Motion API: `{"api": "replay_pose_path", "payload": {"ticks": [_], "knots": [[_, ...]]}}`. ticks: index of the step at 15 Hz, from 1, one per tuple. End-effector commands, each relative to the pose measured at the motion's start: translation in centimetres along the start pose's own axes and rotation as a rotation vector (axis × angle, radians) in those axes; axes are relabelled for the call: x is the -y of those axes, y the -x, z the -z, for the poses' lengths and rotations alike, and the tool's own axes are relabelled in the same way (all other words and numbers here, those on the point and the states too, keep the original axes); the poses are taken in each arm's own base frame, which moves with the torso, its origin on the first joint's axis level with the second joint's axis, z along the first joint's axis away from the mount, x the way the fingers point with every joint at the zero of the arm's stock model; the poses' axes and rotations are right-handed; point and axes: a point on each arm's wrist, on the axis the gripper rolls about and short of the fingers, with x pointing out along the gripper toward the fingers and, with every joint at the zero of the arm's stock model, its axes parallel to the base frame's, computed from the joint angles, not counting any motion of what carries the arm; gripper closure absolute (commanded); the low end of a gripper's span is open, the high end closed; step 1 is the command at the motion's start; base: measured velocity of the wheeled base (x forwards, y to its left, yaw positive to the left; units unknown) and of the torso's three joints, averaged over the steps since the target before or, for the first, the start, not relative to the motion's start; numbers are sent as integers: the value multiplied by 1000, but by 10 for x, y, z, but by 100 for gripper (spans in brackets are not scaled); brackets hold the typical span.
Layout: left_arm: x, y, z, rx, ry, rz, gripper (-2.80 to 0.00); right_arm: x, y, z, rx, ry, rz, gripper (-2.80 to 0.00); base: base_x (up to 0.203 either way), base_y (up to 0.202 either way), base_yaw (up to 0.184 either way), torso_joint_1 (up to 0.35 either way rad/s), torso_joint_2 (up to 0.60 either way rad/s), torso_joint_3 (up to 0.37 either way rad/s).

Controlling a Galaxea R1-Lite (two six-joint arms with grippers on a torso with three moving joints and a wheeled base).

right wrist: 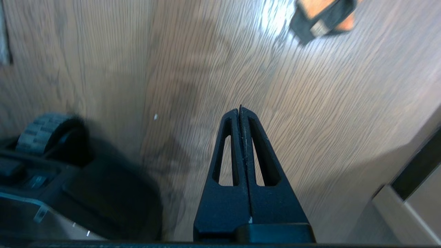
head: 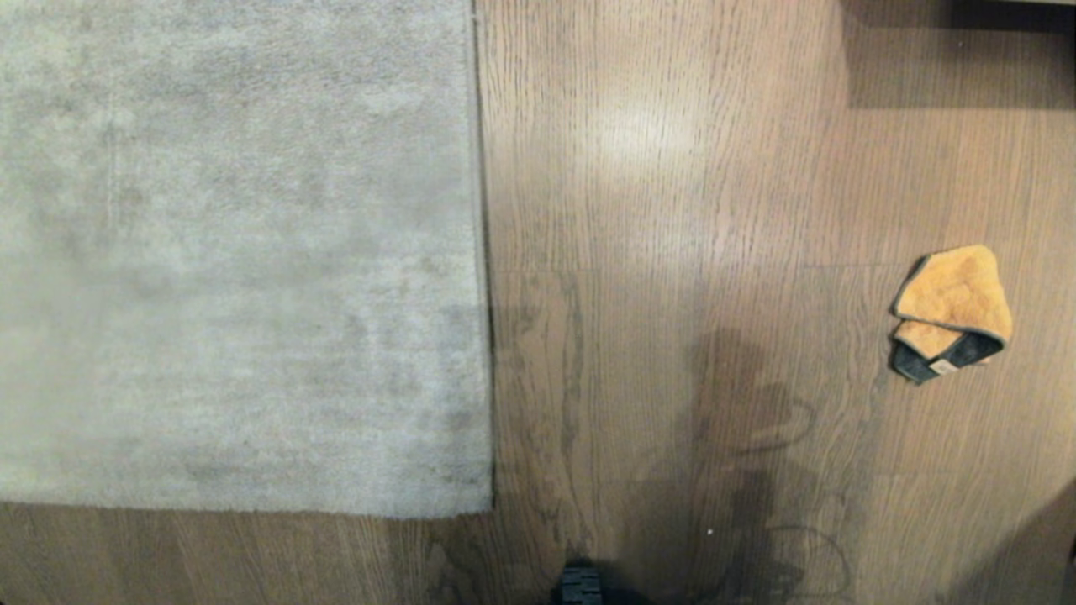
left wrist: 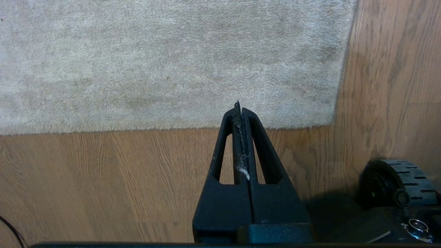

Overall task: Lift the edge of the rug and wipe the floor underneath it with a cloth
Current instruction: Pick up the rag

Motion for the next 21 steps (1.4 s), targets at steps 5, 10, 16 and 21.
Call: {"api": "replay_pose_path", "payload": {"ticks": [5, 10, 16, 21], "knots": [[0, 0, 0, 0, 0, 0, 0, 9, -42, -21, -214, -37, -49, 0, 0, 0, 0, 0, 0, 0], [0, 0, 0, -2, 0, 0, 0, 18, -70, -48, -195, -63, -38, 0, 0, 0, 0, 0, 0, 0], [0, 0, 0, -2, 0, 0, 0, 26, -84, -68, -176, -57, 50, 0, 0, 0, 0, 0, 0, 0], [0, 0, 0, -2, 0, 0, 0, 40, -132, -72, -269, -86, 109, -280, 0, 0, 0, 0, 0, 0]]}}
